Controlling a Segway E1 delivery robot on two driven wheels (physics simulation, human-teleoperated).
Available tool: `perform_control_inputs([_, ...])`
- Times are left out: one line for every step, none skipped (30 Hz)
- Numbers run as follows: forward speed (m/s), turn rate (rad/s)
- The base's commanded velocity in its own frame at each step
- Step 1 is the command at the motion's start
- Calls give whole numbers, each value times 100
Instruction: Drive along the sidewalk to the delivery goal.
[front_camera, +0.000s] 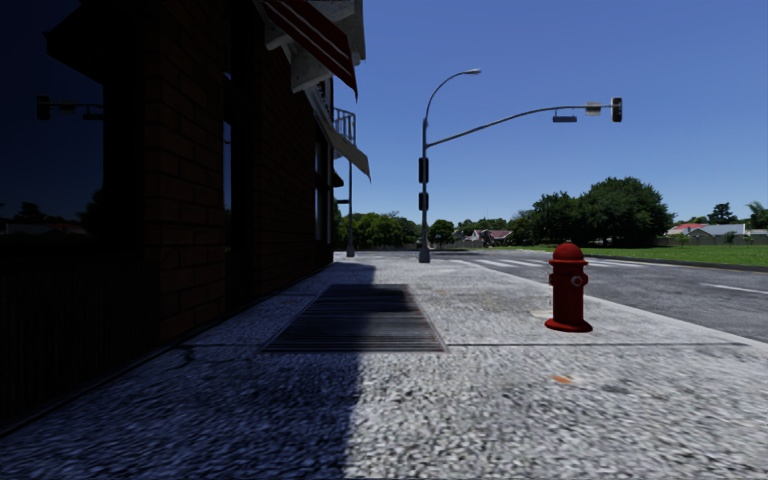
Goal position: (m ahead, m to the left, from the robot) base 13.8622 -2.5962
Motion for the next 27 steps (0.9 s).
perform_control_inputs([200, 0])
perform_control_inputs([200, 0])
perform_control_inputs([200, 0])
perform_control_inputs([200, 0])
perform_control_inputs([200, 0])
perform_control_inputs([200, 0])
perform_control_inputs([200, 0])
perform_control_inputs([200, 0])
perform_control_inputs([200, 0])
perform_control_inputs([200, 0])
perform_control_inputs([200, 0])
perform_control_inputs([200, 0])
perform_control_inputs([200, 0])
perform_control_inputs([200, 0])
perform_control_inputs([200, 0])
perform_control_inputs([200, 0])
perform_control_inputs([200, 0])
perform_control_inputs([200, 0])
perform_control_inputs([200, 0])
perform_control_inputs([200, 0])
perform_control_inputs([200, 0])
perform_control_inputs([200, 0])
perform_control_inputs([200, 0])
perform_control_inputs([200, 0])
perform_control_inputs([200, 0])
perform_control_inputs([200, 0])
perform_control_inputs([200, 0])
